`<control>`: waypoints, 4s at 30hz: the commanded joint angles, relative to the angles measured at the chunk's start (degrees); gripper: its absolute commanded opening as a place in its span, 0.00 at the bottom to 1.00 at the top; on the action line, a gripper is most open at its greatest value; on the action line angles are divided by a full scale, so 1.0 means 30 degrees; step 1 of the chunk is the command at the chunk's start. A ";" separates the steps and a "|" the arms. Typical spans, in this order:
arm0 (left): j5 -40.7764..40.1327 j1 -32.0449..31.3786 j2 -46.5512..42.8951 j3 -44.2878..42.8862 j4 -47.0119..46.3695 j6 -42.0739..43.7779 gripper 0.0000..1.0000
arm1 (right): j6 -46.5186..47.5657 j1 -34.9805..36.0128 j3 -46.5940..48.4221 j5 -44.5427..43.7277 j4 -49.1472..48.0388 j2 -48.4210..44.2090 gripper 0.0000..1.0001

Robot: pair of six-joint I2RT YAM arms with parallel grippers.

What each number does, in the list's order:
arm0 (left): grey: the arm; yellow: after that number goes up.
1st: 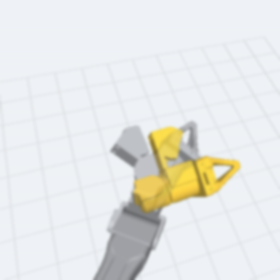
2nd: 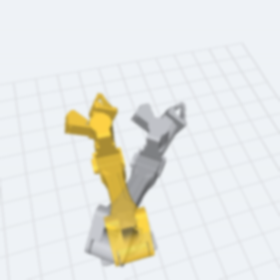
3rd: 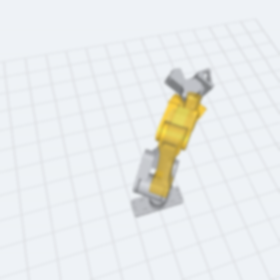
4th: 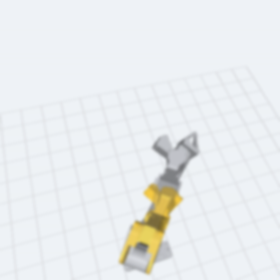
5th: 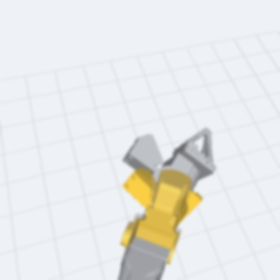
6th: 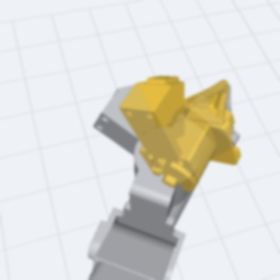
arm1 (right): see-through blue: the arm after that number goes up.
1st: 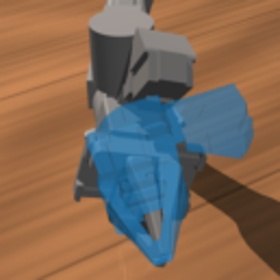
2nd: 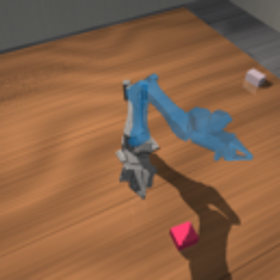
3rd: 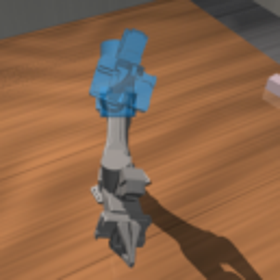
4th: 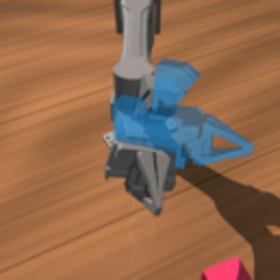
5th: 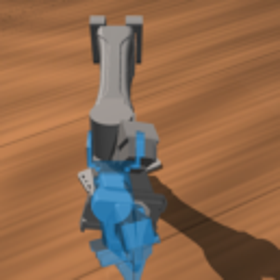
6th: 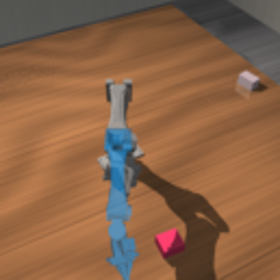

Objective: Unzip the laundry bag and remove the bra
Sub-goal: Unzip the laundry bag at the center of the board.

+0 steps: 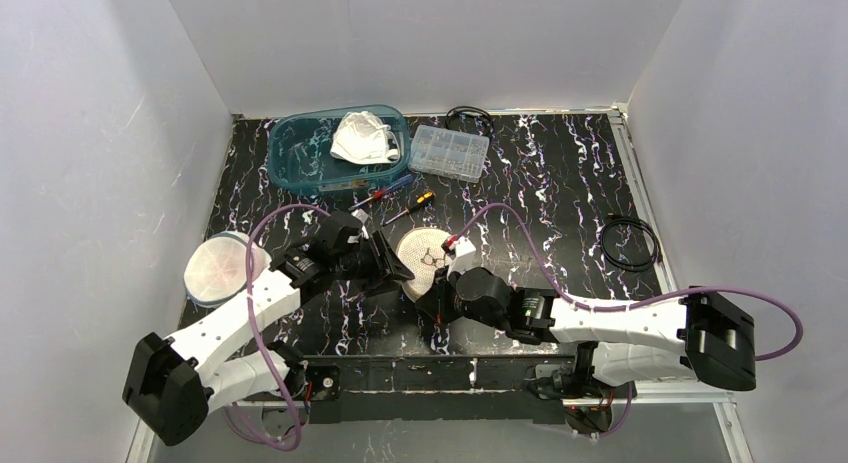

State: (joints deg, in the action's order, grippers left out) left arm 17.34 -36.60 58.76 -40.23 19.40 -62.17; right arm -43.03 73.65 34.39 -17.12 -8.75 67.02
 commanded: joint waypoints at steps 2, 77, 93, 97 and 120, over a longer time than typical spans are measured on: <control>0.0033 -0.0132 0.0711 -0.0348 -0.0933 0.0109 0.40 | 0.0272 0.0169 0.0664 0.0049 -0.0882 -0.0327 0.01; -0.0334 -0.0456 -0.1157 -0.0006 0.0334 -0.0057 0.56 | 0.0660 0.0375 0.2113 0.0807 -0.1359 0.1277 0.01; -0.1011 -0.0456 0.0008 0.0253 -0.0015 0.0618 0.19 | 0.0254 0.0406 0.1247 -0.0079 -0.0363 -0.0361 0.01; -0.1293 -0.0455 -0.0002 -0.0042 0.0344 0.0794 0.09 | 0.0141 0.0384 0.0986 -0.0396 0.0130 -0.0902 0.01; 0.1183 0.0760 0.1510 -0.2384 -0.0526 0.2992 0.02 | -0.0601 0.0397 -0.0327 -0.4205 0.5287 -0.4965 0.01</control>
State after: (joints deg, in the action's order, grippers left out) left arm 17.89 -36.60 61.84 -45.47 18.76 -56.45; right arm -45.10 74.70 33.82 -26.00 4.19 53.47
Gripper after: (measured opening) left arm 0.074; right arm 0.096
